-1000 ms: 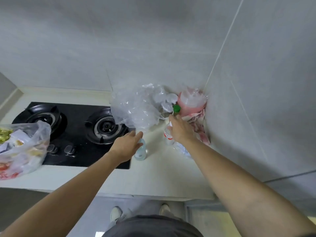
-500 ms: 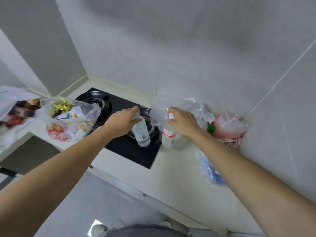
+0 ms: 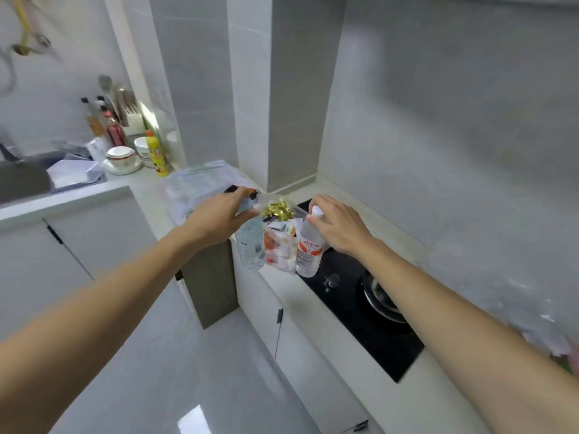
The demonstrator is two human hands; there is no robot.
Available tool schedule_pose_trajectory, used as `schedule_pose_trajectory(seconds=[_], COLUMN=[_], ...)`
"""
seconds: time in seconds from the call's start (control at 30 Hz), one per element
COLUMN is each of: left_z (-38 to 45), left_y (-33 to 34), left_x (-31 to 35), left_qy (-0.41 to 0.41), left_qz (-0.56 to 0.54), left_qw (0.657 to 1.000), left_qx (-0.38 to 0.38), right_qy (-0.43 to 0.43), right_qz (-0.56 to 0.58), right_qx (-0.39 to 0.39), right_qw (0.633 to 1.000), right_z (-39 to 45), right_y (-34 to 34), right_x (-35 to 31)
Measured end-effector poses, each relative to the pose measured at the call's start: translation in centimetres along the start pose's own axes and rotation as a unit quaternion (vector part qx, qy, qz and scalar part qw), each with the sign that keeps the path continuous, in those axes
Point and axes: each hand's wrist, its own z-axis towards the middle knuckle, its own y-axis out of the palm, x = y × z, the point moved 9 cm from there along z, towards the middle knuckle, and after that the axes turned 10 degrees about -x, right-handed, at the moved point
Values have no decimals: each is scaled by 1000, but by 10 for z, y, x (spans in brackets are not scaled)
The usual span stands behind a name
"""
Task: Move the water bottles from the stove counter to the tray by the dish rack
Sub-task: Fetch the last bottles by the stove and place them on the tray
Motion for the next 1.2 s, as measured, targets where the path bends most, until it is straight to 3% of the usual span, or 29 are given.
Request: schedule_pose_trajectory(seconds=[0.27,0.7,0.93,1.2], left_z=[-103,-272,-364,-473], left_y=[-102,-185,-229,-269], left_x=[-202,-484,-572,-654], left_qy=[-172,-453,-564,-627], left_qz=[44,93,38,38], left_qw=[983,882,805,735], left_qx=[41,86,181,256], right_qy=[-147,-380,-501,-563], right_qz=[39,65,52,95], right_qx=[-42,-120,-168,-216], right_qw=[987,915,847,792], right_z=[140,342,406,430], right_y=[69,220,281,345], right_x=[-213,-525,-682,-842])
